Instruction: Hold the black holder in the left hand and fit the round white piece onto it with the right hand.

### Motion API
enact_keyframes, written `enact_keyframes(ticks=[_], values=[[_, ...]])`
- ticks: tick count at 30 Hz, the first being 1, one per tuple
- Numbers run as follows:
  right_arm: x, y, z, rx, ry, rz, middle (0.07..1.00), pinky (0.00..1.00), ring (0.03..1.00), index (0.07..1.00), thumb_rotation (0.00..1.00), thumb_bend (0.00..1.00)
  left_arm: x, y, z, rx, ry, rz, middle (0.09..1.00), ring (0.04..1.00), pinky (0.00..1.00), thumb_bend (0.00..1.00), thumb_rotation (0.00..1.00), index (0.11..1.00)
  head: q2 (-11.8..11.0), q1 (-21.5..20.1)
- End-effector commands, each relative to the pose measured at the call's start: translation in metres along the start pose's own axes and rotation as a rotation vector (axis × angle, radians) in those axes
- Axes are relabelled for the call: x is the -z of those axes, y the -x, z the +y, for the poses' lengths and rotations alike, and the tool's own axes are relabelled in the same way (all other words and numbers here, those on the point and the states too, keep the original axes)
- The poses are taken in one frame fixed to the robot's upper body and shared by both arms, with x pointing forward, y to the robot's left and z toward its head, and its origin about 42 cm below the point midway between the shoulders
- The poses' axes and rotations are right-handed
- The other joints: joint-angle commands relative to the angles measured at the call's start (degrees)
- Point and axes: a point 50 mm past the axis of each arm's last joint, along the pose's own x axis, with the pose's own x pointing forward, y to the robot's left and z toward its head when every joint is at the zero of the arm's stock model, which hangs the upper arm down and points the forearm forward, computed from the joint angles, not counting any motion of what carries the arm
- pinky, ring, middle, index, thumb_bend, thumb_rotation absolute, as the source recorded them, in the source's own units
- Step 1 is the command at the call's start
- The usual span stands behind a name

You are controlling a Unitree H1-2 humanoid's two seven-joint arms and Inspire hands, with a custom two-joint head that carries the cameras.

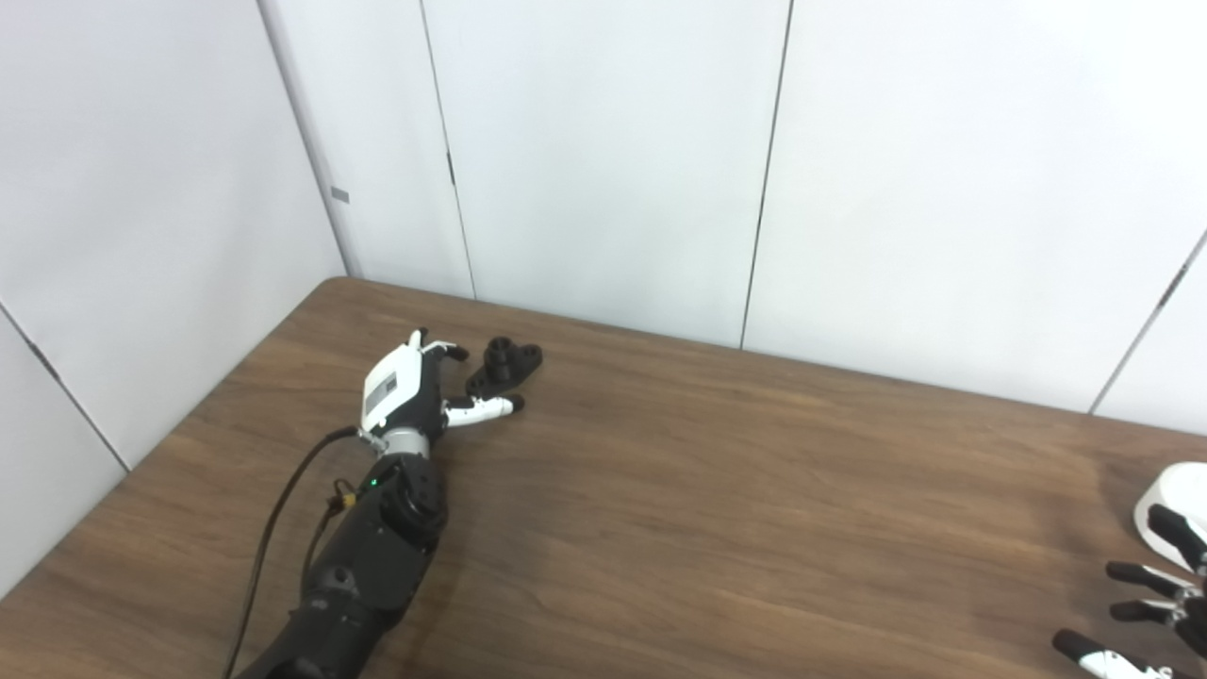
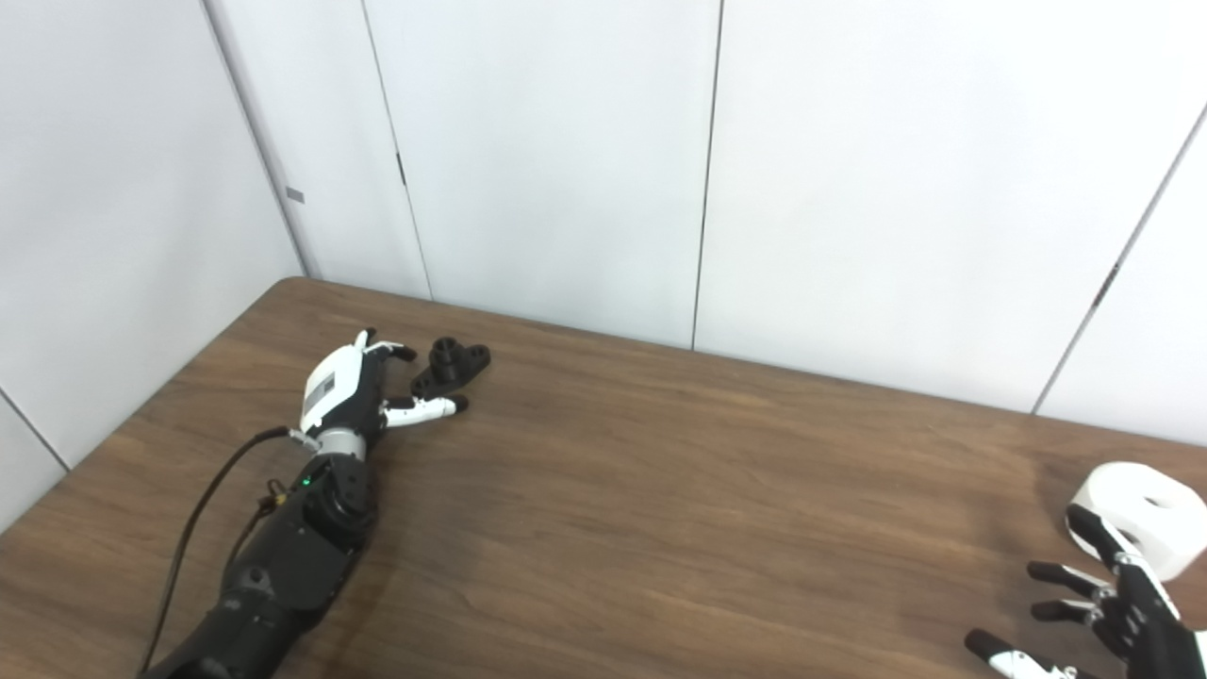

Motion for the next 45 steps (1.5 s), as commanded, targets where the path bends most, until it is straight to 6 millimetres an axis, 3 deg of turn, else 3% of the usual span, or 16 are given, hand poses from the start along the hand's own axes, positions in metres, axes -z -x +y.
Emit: enact_keyframes(ticks=[1, 9, 27, 41, 45], values=[[-0.014, -0.006, -0.01, 0.019, 0.022, -0.072, 0.88, 0.51, 0.685, 0.846, 0.03, 0.69, -0.012, 0.001, -0.013, 0.043, 0.05, -0.017, 1.0, 1.0, 0.99, 0.97, 0.38, 0.729, 0.1, 0.0], [-0.017, -0.004, -0.01, 0.025, 0.028, -0.07, 0.886, 0.51, 0.683, 0.845, 0.01, 0.69, -0.016, 0.006, -0.027, 0.064, 0.055, -0.037, 1.0, 1.0, 1.0, 0.99, 0.34, 0.717, 0.6, -0.1], [-0.019, -0.005, -0.013, 0.025, 0.026, -0.064, 0.884, 0.52, 0.678, 0.853, 0.0, 0.68, -0.004, 0.008, -0.029, 0.05, -0.029, -0.041, 1.0, 1.0, 1.0, 0.96, 0.32, 0.72, 1.2, 0.1], [-0.019, -0.005, -0.015, 0.032, 0.027, -0.063, 0.88, 0.52, 0.674, 0.851, 0.0, 0.68, 0.01, -0.005, -0.007, -0.031, -0.147, -0.054, 1.0, 1.0, 1.0, 0.86, 0.21, 0.7, 1.5, 0.3], [-0.019, -0.005, -0.015, 0.028, 0.032, -0.067, 0.888, 0.52, 0.682, 0.857, 0.01, 0.68, 0.01, -0.008, 0.001, -0.039, -0.157, -0.059, 0.996, 1.0, 0.97, 0.86, 0.22, 0.694, 1.5, 0.3]])
